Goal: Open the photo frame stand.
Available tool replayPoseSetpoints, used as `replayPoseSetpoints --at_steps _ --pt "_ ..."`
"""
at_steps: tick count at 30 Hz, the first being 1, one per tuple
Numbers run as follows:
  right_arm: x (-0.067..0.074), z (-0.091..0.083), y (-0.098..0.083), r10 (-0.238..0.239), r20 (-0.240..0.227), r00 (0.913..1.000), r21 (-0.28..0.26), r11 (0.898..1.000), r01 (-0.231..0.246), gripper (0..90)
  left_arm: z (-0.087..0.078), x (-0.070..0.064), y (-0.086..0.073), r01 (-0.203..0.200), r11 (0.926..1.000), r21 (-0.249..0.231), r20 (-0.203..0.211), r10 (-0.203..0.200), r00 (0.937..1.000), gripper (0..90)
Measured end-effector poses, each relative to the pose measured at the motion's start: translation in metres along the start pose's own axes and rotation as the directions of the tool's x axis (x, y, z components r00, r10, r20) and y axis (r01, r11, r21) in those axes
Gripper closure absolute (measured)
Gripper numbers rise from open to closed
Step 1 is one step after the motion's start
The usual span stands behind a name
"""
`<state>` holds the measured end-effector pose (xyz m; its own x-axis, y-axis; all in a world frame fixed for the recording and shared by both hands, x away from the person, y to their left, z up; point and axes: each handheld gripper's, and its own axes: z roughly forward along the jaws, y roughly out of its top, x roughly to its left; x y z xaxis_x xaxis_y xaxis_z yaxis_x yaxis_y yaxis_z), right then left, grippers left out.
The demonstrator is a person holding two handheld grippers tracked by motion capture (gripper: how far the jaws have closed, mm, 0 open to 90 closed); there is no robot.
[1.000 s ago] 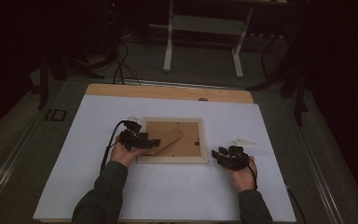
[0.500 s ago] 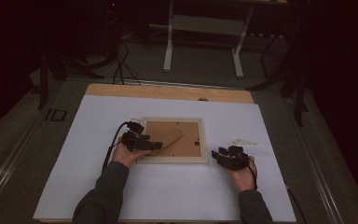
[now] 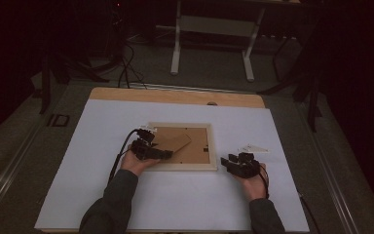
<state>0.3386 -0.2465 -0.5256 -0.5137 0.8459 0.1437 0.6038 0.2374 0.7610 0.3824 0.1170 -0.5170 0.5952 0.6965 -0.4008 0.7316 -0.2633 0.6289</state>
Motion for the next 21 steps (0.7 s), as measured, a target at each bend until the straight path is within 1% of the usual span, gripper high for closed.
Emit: replayPoseSetpoints --at_steps 4,9,12,14,15,21 --pt "0.000 0.000 0.000 -0.001 -0.001 1.0000 0.002 1.000 0.001 56.7 0.000 0.000 0.000 0.002 1.0000 0.008 0.002 -0.002 1.0000 34.8" --pt "0.001 0.000 0.000 -0.001 -0.001 1.0000 0.001 1.000 0.001 56.7 -0.001 -0.001 0.001 -0.015 0.9997 0.020 -0.002 0.015 0.9999 36.4" --pt "0.001 0.001 0.000 -0.003 -0.002 1.0000 0.003 1.000 0.003 56.7 -0.001 -0.002 0.002 -0.018 0.9994 0.029 -0.007 0.018 0.9998 37.0" --pt "0.001 0.001 0.000 -0.003 -0.004 1.0000 0.005 1.000 0.003 56.8 -0.001 -0.003 0.003 -0.035 0.9990 0.029 -0.015 0.036 0.9993 37.4" --pt "0.001 0.001 0.000 -0.003 -0.004 1.0000 0.005 1.000 0.003 56.8 -0.001 -0.003 0.003 -0.035 0.9990 0.029 -0.015 0.036 0.9993 37.6" --pt "0.001 0.001 0.000 -0.003 -0.004 1.0000 0.004 1.000 0.003 56.8 -0.005 -0.011 0.007 -0.089 0.9957 0.026 -0.041 0.090 0.9951 38.1"
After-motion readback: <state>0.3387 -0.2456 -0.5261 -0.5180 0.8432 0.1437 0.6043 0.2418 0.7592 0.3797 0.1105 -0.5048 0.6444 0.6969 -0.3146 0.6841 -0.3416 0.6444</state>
